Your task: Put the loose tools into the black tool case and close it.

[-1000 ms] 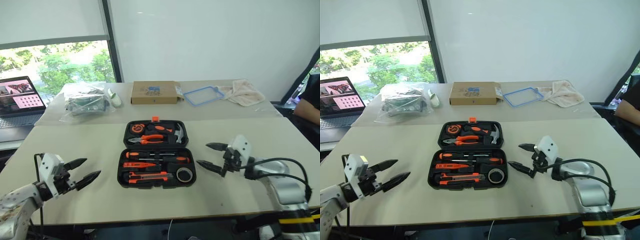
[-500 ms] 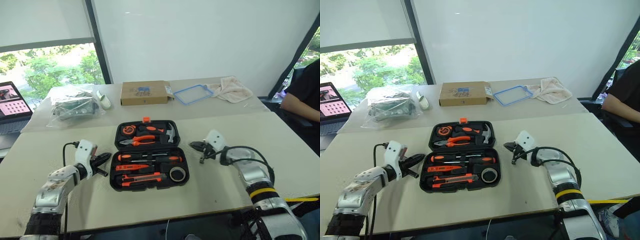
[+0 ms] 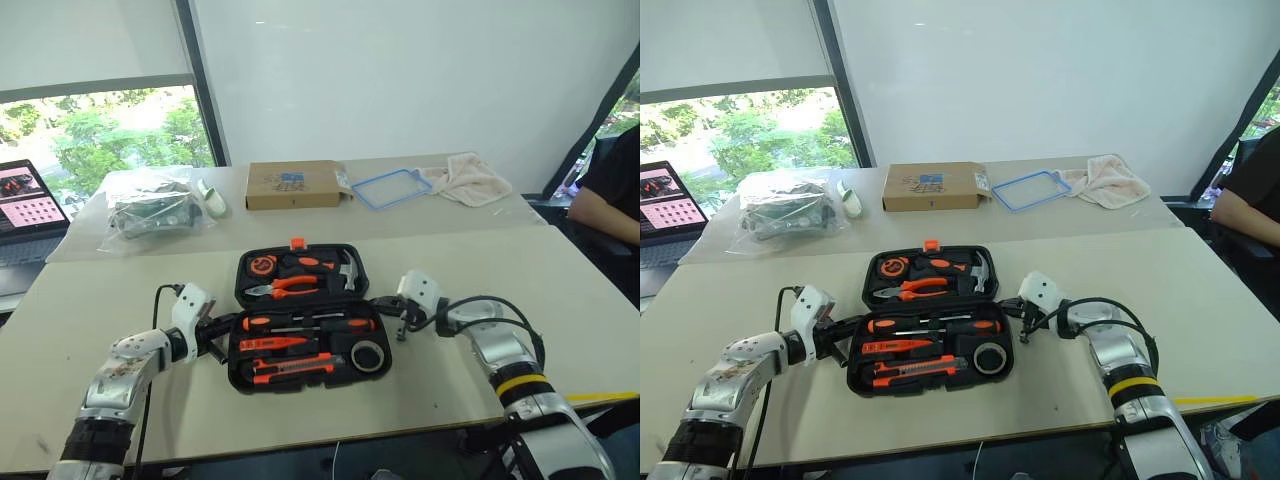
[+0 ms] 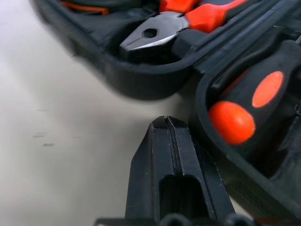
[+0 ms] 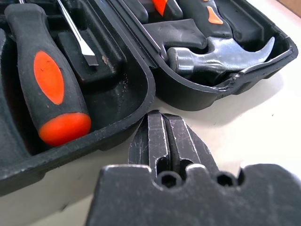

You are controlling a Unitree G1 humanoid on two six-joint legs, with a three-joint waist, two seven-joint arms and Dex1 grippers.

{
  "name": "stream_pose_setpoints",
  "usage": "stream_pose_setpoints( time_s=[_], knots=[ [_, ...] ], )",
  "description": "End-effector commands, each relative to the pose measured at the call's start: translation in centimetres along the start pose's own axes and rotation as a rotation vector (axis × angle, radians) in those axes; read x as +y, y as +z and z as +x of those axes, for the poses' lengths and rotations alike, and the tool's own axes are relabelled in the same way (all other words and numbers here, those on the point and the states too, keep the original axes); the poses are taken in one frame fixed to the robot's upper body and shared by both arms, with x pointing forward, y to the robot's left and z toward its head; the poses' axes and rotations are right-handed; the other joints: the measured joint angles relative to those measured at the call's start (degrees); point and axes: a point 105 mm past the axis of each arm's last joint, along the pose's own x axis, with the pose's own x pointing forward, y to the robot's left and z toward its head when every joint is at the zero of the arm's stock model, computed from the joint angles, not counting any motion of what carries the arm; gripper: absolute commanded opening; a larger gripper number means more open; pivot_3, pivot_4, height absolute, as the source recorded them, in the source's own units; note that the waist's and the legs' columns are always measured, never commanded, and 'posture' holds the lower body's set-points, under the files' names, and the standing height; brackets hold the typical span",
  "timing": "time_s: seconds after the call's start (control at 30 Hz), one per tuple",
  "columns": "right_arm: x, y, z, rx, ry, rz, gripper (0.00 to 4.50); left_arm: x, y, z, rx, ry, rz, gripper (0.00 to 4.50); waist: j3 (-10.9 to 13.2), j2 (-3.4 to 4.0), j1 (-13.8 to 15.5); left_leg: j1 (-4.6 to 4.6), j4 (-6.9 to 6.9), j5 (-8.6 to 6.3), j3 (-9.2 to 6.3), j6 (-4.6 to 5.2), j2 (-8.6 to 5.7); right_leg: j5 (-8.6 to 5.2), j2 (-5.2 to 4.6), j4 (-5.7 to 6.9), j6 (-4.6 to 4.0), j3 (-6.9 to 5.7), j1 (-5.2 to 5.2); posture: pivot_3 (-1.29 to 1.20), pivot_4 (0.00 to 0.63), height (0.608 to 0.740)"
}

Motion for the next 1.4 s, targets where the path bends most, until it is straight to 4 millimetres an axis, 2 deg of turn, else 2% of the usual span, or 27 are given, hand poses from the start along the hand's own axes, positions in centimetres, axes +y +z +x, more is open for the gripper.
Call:
stream_pose_setpoints(
  time_s=[0.03, 0.13, 0.3, 0.4, 0.47, 0.5, 0.57, 0.63, 0.7, 0.77, 0.83, 0.97, 1.23, 1.27, 1.37, 1.4],
  knots=[
    [1.4, 2.6, 0.1, -0.083, 0.06, -0.049, 0.1, -2.9, 0.4, 0.7, -0.015, -0.111, 0.042, 0.0, 0.0, 0.0, 0.1, 0.0, 0.0, 0.0, 0.0, 0.0, 0.0, 0.0, 0.0, -0.01, 0.0, -0.01, 0.0, 0.0, 0.15, 0.74],
    [1.8, 2.2, -0.8, -0.054, 0.055, -0.047, 0.1, -2.9, 0.3, 0.1, -0.013, -0.09, 0.039, 0.0, 0.0, 0.0, 0.1, 0.01, 0.01, -0.01, 0.01, 0.01, 0.0, 0.0, 0.0, -0.07, 0.0, 0.02, 0.0, 0.0, 0.15, 0.74],
    [0.1, 1.7, -3.2, -0.017, -0.024, -0.007, 0.1, -0.8, 0.8, -2.5, -0.025, 0.013, -0.027, 0.0, 0.0, 0.0, 0.2, 0.02, 0.04, -0.01, 0.05, 0.01, 0.0, 0.0, 0.01, -0.06, 0.0, 0.07, 0.0, 0.0, 0.15, 0.74],
    [-0.2, 1.9, -4.7, 0.004, -0.006, 0.058, 0.8, 0.9, 0.4, -4.6, 0.052, 0.065, -0.086, 0.7, 0.0, -0.01, 0.2, 0.03, 0.07, -0.01, 0.05, 0.01, 0.02, 0.0, 0.04, -0.04, 0.0, 0.08, 0.0, 0.0, 0.15, 0.74],
    [-0.6, 1.9, -5.3, 0.041, -0.009, 0.144, 1.48, 0.9, 1.0, -5.8, 0.066, 0.012, -0.136, 1.46, 0.0, 0.0, 0.1, 0.02, 0.06, -0.02, 0.05, 0.01, 0.03, 0.0, 0.06, -0.02, 0.0, 0.11, -0.01, 0.0, 0.15, 0.74],
    [-0.8, 2.2, -5.5, 0.054, -0.009, 0.197, 1.76, 1.6, 1.3, -6.3, 0.092, 0.032, -0.188, 1.7, 0.0, 0.0, 0.2, 0.02, 0.06, -0.02, 0.05, 0.01, 0.03, 0.0, 0.07, -0.02, 0.0, 0.11, -0.02, 0.0, 0.15, 0.74],
    [-1.2, 2.6, -5.6, 0.076, -0.01, 0.281, 2.46, 2.5, 1.5, -6.8, 0.139, 0.074, -0.248, 2.44, 0.0, 0.0, 0.3, 0.02, 0.05, -0.02, 0.05, 0.02, 0.03, 0.0, 0.06, -0.03, 0.0, 0.13, -0.01, 0.0, 0.15, 0.74],
    [-1.6, 2.9, -5.3, 0.121, -0.003, 0.413, 3.17, 2.6, 3.3, -6.2, 0.114, 0.046, -0.307, 3.18, 0.0, 0.0, 0.4, 0.03, 0.07, -0.03, 0.05, 0.02, 0.03, 0.0, 0.06, -0.01, 0.0, 0.13, 0.01, 0.0, 0.15, 0.74],
    [-2.0, 3.0, -5.0, 0.171, -0.005, 0.519, 3.86, 2.7, 4.5, -5.6, 0.111, 0.042, -0.368, 3.22, 0.0, -0.02, 0.5, -0.04, 0.14, -0.02, 0.04, 0.02, 0.02, 0.0, 0.03, -0.02, 0.0, 0.13, 0.0, 0.0, 0.15, 0.74],
    [-3.2, 3.0, -4.1, 0.223, -0.054, 0.657, 4.43, 2.8, 4.7, -4.3, 0.148, 0.051, -0.437, 3.22, 0.0, -0.02, 0.5, -0.03, 0.15, -0.03, 0.04, 0.02, 0.02, 0.0, -0.01, 0.01, 0.0, 0.13, 0.0, 0.0, 0.15, 0.74],
    [-4.0, 3.1, -3.2, 0.276, -0.092, 0.734, 4.43, 2.8, 4.7, -3.3, 0.182, 0.067, -0.487, 3.22, 0.0, -0.02, 0.4, 0.01, 0.14, -0.03, 0.04, 0.02, 0.02, 0.0, -0.13, 0.04, 0.0, 0.14, 0.01, 0.0, 0.15, 0.74],
    [-4.8, 2.6, -1.7, 0.341, -0.134, 0.719, 4.43, 2.4, 4.4, -2.1, 0.237, 0.087, -0.489, 3.22, 0.0, -0.04, 0.0, -0.08, 0.1, -0.03, 0.02, 0.01, 0.06, 0.01, -0.24, 0.27, -0.01, 0.26, -0.06, 0.0, 0.15, 0.74],
    [-4.7, 2.2, 0.1, 0.389, -0.114, 0.72, 4.43, 2.3, 3.8, -2.4, 0.274, 0.102, -0.5, 3.22, 0.0, -0.04, -0.5, -0.61, 0.4, -0.05, 0.04, 0.04, -0.03, 0.02, -0.29, 0.59, -0.01, 0.09, -0.62, 0.0, 0.15, 0.74],
    [-4.7, 2.0, 0.2, 0.402, -0.113, 0.722, 4.2, 2.3, 3.7, -2.4, 0.277, 0.106, -0.499, 3.22, 0.0, -0.04, -0.5, -0.61, 0.41, -0.05, 0.04, 0.04, -0.03, 0.01, -0.25, 0.62, -0.01, 0.09, -0.62, 0.0, 0.15, 0.74],
    [-4.6, 1.7, 0.5, 0.425, -0.117, 0.726, 3.42, 2.0, 3.5, -2.2, 0.277, 0.097, -0.499, 2.53, 0.0, -0.04, -0.7, -0.59, 0.47, -0.05, 0.06, 0.03, -0.03, 0.02, -0.25, 0.69, -0.01, 0.16, -0.6, 0.0, 0.15, 0.74],
    [-4.7, 1.6, 0.5, 0.431, -0.12, 0.728, 3.05, 2.0, 3.5, -2.2, 0.276, 0.095, -0.499, 2.12, 0.0, -0.04, -0.7, -0.59, 0.53, -0.05, 0.06, 0.02, -0.03, 0.02, -0.26, 0.73, -0.02, 0.17, -0.6, 0.0, 0.15, 0.74]
  ],
)
